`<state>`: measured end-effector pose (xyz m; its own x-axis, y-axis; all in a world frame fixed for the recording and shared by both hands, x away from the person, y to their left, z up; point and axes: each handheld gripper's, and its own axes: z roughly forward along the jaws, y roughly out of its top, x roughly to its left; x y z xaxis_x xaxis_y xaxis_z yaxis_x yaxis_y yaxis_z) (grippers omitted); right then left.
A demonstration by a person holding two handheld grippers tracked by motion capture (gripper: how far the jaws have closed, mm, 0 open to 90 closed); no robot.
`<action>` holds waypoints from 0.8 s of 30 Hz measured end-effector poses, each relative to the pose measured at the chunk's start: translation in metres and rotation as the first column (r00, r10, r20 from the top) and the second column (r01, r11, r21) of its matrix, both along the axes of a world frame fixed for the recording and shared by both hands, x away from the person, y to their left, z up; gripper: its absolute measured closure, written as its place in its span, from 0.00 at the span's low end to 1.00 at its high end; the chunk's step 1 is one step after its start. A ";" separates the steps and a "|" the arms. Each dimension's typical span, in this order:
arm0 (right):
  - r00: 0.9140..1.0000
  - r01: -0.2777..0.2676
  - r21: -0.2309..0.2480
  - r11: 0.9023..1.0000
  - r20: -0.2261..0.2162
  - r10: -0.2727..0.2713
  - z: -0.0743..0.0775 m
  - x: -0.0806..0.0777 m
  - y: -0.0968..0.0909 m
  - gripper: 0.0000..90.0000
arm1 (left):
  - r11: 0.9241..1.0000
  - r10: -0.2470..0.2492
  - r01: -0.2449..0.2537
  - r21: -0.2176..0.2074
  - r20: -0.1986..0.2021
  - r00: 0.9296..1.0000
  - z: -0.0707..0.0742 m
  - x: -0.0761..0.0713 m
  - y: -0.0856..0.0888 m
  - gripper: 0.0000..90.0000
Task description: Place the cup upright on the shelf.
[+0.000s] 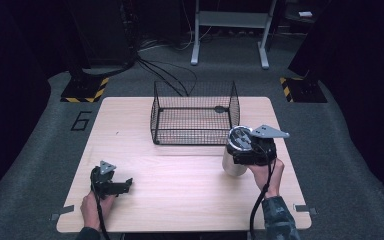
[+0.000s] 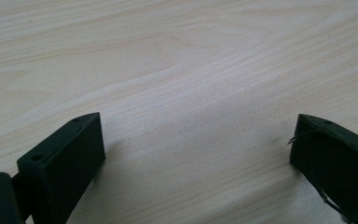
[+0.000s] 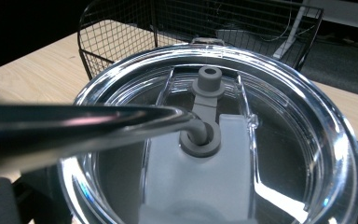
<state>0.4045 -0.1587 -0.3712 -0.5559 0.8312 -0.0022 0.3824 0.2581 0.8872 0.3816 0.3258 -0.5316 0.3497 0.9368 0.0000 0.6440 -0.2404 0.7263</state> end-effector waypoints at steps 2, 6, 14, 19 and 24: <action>1.000 0.000 0.004 1.000 0.001 0.000 0.004 0.000 0.001 0.04 | 1.000 0.000 0.000 0.000 0.001 1.000 0.000 0.000 0.000 0.03; 1.000 -0.008 0.003 1.000 0.005 0.008 0.012 0.002 0.003 0.04 | 1.000 0.000 0.000 0.000 0.001 1.000 0.000 0.000 0.000 0.03; 1.000 -0.019 -0.004 1.000 0.019 0.019 0.025 0.008 0.008 0.04 | 1.000 0.000 0.000 0.000 0.001 1.000 0.000 0.000 0.000 0.03; 1.000 -0.025 -0.006 1.000 0.018 0.025 0.033 0.013 0.012 0.04 | 1.000 0.000 0.000 0.000 0.001 1.000 0.000 0.000 0.000 0.03; 0.999 -0.036 -0.004 0.999 0.022 0.036 0.041 0.019 0.018 0.04 | 1.000 0.000 0.000 0.000 0.001 1.000 0.000 0.000 0.000 0.03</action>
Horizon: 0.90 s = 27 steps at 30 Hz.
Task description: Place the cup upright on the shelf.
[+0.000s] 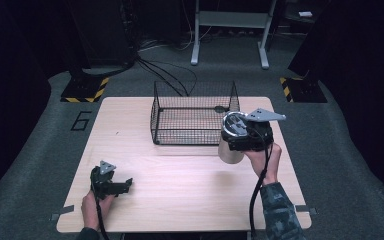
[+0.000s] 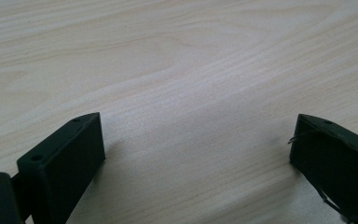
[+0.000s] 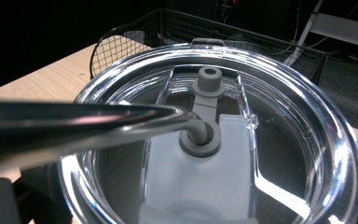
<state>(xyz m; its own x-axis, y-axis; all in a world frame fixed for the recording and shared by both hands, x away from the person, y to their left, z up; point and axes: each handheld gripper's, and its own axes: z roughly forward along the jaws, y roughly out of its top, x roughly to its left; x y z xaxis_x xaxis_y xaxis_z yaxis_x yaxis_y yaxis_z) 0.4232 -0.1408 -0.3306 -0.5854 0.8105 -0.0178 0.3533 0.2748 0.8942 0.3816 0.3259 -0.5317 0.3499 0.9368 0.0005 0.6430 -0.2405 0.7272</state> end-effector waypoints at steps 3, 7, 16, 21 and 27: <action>1.000 -0.011 -0.014 1.000 0.006 0.011 0.005 0.003 0.003 0.04 | 1.000 0.000 0.000 0.000 0.000 1.000 0.000 0.000 0.000 0.03; 1.000 -0.012 -0.009 1.000 0.007 0.013 0.010 0.008 0.007 0.04 | 1.000 0.000 0.000 0.000 0.000 1.000 0.000 0.000 0.000 0.03; 0.999 -0.029 -0.009 1.000 0.013 0.029 0.026 0.021 0.017 0.04 | 1.000 0.000 0.000 0.000 0.000 1.000 0.000 0.000 0.000 0.03; 0.999 -0.041 -0.010 0.999 0.017 0.041 0.033 0.029 0.021 0.04 | 1.000 0.000 0.000 0.000 0.000 1.000 0.000 0.000 0.000 0.03; 0.999 -0.041 -0.017 0.999 0.018 0.042 0.041 0.039 0.027 0.04 | 1.000 0.000 0.000 0.000 0.000 1.000 0.000 0.000 0.000 0.03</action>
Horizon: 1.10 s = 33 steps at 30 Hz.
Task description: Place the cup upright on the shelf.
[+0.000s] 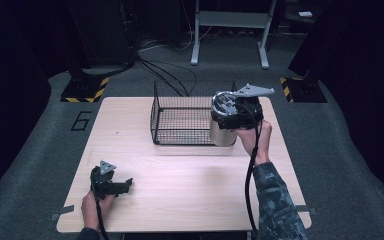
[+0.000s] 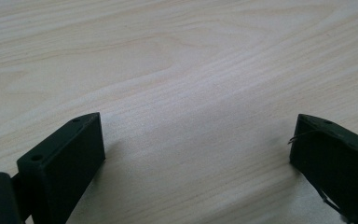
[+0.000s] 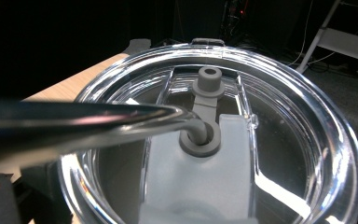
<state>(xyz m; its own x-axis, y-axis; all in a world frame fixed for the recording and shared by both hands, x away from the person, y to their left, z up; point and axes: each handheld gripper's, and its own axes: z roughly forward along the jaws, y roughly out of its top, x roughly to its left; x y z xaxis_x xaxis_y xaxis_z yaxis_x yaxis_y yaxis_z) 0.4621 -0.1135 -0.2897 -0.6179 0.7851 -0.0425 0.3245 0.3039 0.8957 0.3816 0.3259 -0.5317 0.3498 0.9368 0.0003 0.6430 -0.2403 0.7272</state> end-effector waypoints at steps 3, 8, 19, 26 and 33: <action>1.000 0.001 -0.001 1.000 -0.003 -0.001 0.004 0.006 0.004 0.04 | 1.000 0.000 0.000 0.000 0.000 1.000 0.000 0.000 0.000 0.03; 1.000 0.004 -0.004 1.000 -0.011 -0.004 0.010 0.015 0.010 0.04 | 1.000 0.000 0.000 0.000 -0.001 1.000 0.000 0.000 0.000 0.03; 1.000 0.001 -0.015 1.000 -0.025 -0.002 0.012 0.037 0.027 0.04 | 1.000 0.000 0.000 0.000 -0.001 1.000 0.000 0.000 0.000 0.03; 0.999 0.008 -0.026 1.000 -0.035 -0.009 0.012 0.051 0.034 0.04 | 1.000 0.000 0.000 0.000 -0.001 1.000 0.000 0.000 0.000 0.03; 0.999 0.016 -0.028 0.999 -0.037 -0.017 0.012 0.063 0.039 0.04 | 1.000 0.003 -0.003 -0.001 0.005 1.000 0.000 0.000 0.000 0.03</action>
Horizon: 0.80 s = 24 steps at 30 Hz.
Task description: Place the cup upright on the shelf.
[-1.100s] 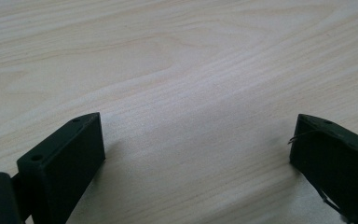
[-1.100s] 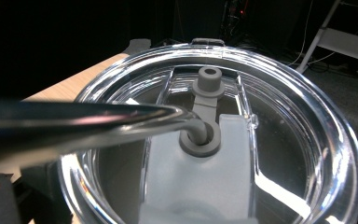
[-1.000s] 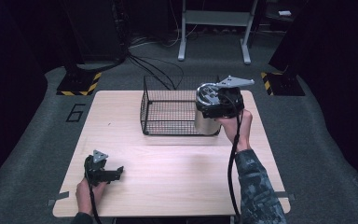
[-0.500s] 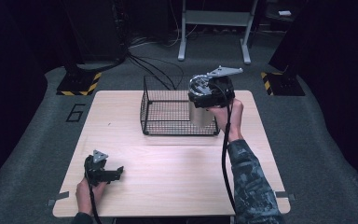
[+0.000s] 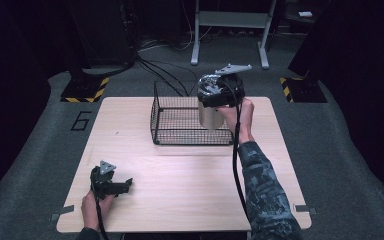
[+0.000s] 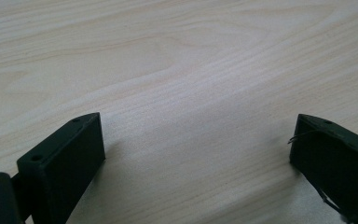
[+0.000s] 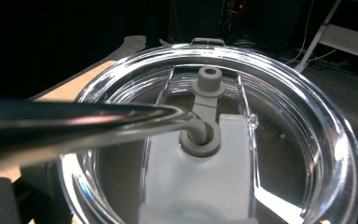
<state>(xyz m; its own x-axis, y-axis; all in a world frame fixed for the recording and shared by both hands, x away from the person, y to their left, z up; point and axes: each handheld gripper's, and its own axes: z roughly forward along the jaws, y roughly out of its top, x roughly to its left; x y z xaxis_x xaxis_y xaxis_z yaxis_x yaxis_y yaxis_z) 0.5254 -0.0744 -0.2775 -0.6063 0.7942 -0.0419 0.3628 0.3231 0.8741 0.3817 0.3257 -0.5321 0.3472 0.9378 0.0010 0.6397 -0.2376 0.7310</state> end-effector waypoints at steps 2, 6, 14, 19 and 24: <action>1.000 -0.002 -0.004 1.000 0.007 0.002 -0.001 0.005 0.001 0.04 | 1.000 0.000 0.000 0.000 0.000 1.000 0.000 0.000 0.000 0.03; 1.000 0.010 -0.001 1.000 -0.002 -0.010 -0.001 0.010 0.005 0.04 | 1.000 0.000 0.000 0.000 0.000 1.000 0.000 0.000 0.000 0.03; 1.000 0.027 -0.003 1.000 -0.007 -0.027 -0.002 0.022 0.009 0.04 | 1.000 -0.010 0.010 0.011 -0.005 1.000 0.000 0.000 0.001 0.03; 1.000 0.030 -0.002 1.000 -0.002 -0.030 -0.005 0.029 0.011 0.04 | 1.000 -0.010 0.010 0.011 -0.005 1.000 0.000 0.000 0.001 0.03; 0.999 0.041 -0.004 0.999 -0.009 -0.041 -0.007 0.036 0.014 0.04 | 1.000 -0.006 0.006 0.005 -0.006 1.000 0.000 0.000 0.000 0.03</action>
<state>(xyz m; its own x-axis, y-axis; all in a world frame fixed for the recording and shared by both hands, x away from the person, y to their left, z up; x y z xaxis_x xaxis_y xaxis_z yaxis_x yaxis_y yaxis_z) 0.5616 -0.0608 -0.2842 -0.5734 0.8183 -0.0398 0.3841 0.3114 0.8692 0.3814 0.3261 -0.5318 0.3532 0.9356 0.0034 0.6429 -0.2453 0.7256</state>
